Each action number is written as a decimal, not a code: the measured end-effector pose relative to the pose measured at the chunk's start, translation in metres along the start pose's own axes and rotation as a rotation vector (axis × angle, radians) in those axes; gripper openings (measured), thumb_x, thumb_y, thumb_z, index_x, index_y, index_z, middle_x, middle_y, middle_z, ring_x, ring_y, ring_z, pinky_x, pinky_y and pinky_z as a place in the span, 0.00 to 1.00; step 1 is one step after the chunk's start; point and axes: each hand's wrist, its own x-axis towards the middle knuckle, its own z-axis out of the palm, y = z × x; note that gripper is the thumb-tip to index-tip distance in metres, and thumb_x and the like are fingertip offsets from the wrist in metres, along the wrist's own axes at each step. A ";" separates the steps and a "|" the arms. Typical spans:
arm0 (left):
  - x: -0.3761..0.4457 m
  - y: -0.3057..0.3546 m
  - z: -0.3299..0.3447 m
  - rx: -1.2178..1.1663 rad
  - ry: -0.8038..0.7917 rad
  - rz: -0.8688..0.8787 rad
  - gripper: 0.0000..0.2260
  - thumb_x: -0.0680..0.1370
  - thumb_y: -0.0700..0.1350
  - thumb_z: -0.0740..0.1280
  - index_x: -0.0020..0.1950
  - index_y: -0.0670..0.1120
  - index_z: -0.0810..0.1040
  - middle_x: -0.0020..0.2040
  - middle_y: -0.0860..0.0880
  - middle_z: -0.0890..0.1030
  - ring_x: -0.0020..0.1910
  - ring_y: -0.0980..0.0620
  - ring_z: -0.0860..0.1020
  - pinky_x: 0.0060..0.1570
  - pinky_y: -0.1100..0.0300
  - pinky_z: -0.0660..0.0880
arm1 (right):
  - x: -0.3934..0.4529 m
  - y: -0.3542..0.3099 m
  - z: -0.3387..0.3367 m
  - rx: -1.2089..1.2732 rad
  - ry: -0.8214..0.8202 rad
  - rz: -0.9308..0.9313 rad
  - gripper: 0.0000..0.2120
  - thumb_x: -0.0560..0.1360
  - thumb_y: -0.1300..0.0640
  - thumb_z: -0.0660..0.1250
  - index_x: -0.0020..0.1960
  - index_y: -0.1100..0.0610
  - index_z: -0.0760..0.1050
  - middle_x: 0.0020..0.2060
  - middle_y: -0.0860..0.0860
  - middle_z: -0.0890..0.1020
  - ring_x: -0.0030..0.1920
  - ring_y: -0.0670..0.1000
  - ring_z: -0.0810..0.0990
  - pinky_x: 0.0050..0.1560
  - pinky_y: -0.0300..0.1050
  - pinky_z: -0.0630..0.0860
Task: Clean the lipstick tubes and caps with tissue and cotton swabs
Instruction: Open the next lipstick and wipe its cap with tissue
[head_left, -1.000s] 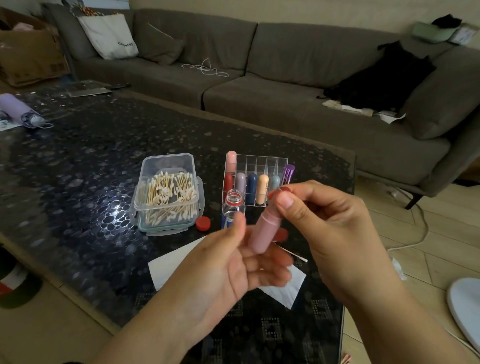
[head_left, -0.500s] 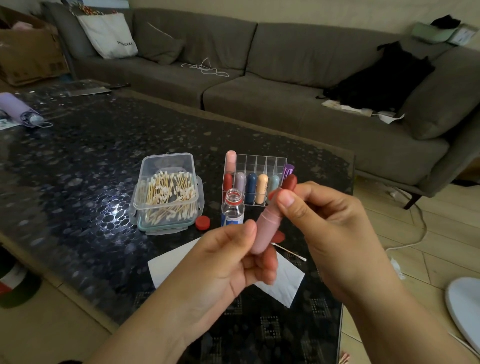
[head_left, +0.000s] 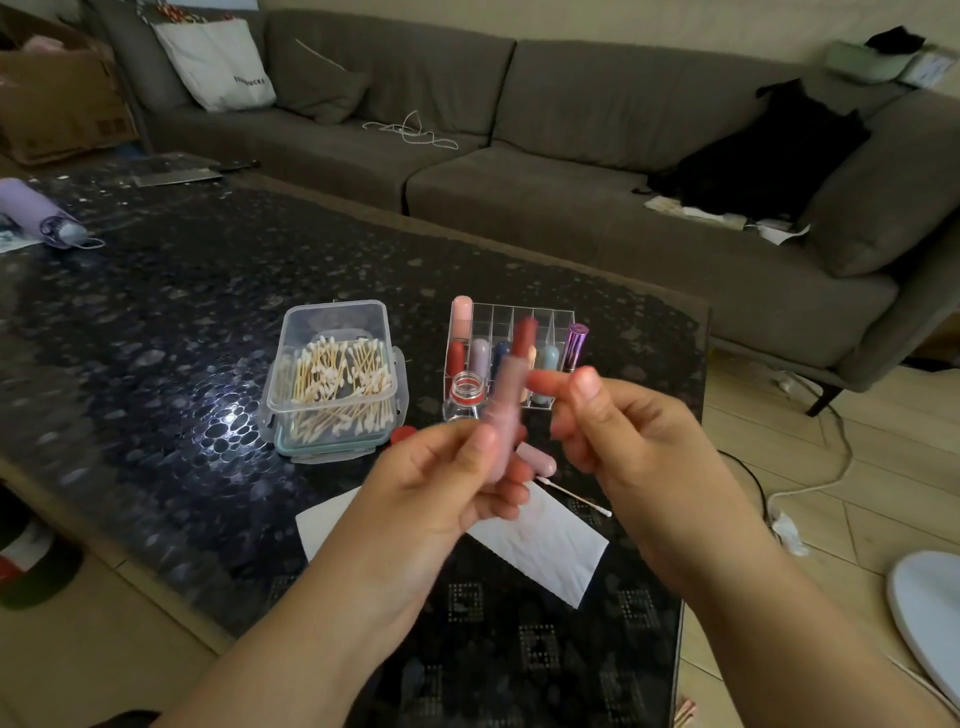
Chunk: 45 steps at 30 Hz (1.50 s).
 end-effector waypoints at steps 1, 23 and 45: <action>0.001 0.000 -0.002 -0.022 0.054 0.009 0.12 0.69 0.51 0.66 0.41 0.46 0.84 0.37 0.47 0.83 0.38 0.53 0.80 0.40 0.63 0.78 | 0.002 0.003 -0.002 -0.030 0.003 0.058 0.16 0.64 0.36 0.62 0.37 0.44 0.82 0.33 0.48 0.80 0.30 0.38 0.73 0.34 0.29 0.71; -0.004 -0.008 -0.022 0.183 0.289 0.027 0.10 0.75 0.49 0.66 0.47 0.43 0.80 0.34 0.52 0.82 0.32 0.56 0.78 0.42 0.58 0.78 | -0.004 0.080 0.018 -1.170 -0.154 0.054 0.14 0.82 0.53 0.54 0.64 0.57 0.67 0.49 0.54 0.82 0.48 0.55 0.80 0.49 0.49 0.76; -0.021 0.024 0.002 0.095 0.190 0.043 0.15 0.68 0.53 0.69 0.47 0.45 0.82 0.38 0.48 0.83 0.38 0.53 0.79 0.45 0.56 0.77 | 0.000 0.036 0.019 -0.647 0.139 0.044 0.14 0.79 0.51 0.61 0.43 0.58 0.79 0.35 0.48 0.79 0.36 0.45 0.76 0.35 0.36 0.71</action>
